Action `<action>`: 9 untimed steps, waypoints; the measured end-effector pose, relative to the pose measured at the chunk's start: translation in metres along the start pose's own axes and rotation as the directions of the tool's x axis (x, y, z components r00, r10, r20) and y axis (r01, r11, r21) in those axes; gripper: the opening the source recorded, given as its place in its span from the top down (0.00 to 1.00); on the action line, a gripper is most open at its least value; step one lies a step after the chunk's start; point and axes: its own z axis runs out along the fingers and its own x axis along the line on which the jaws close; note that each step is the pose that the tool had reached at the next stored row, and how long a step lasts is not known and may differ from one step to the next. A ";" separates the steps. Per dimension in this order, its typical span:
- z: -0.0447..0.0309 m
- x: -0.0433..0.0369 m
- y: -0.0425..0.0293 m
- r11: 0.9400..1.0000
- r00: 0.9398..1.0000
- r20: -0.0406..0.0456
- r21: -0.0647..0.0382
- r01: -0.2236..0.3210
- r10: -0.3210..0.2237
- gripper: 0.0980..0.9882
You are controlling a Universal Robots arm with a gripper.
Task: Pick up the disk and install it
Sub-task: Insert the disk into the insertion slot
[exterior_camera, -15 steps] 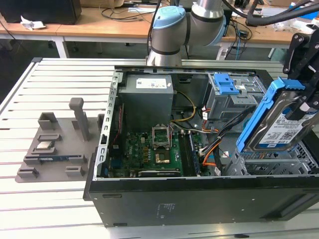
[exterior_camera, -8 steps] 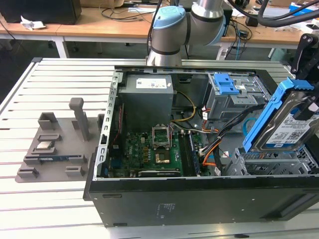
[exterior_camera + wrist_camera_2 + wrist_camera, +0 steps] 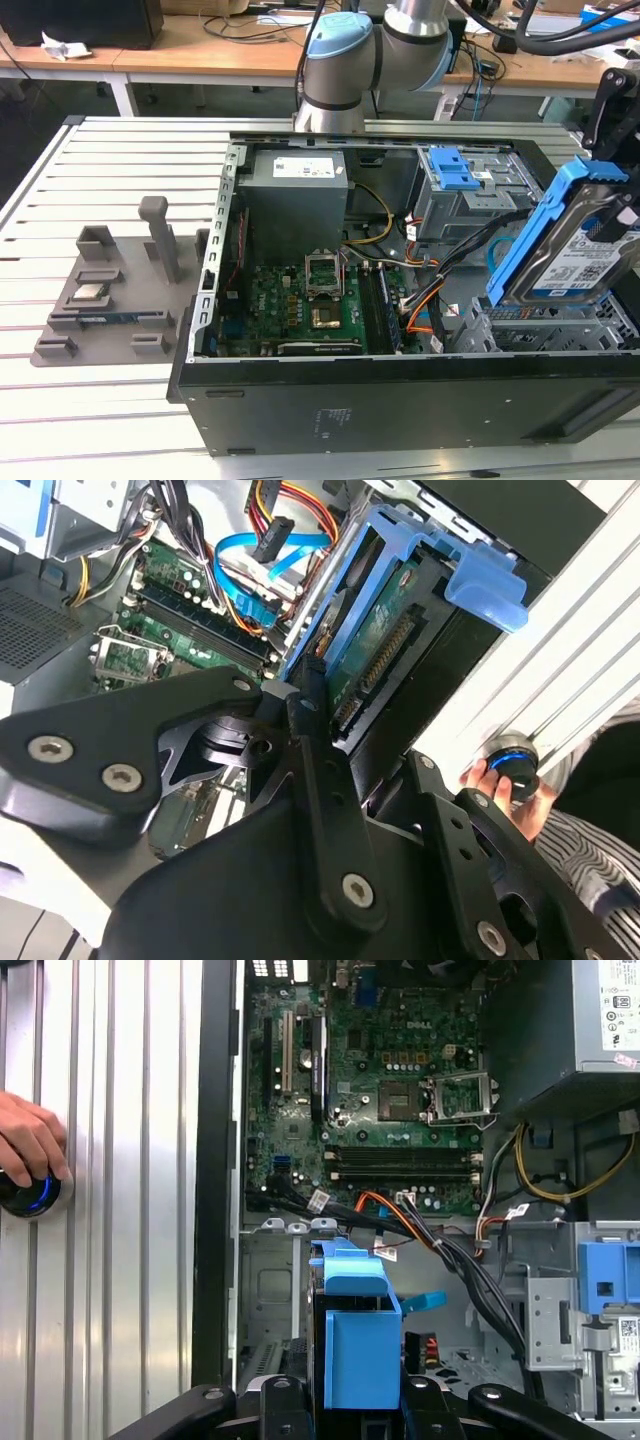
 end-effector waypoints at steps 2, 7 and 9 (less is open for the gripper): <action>0.0009 0.0010 0.0001 1.000 1.000 0.000 0.000 0.000 0.000 0.70; 0.0030 0.0046 0.0063 1.000 1.000 0.000 0.000 0.000 0.000 0.70; 0.0042 0.0045 0.0071 1.000 1.000 0.000 0.000 -0.001 0.001 0.70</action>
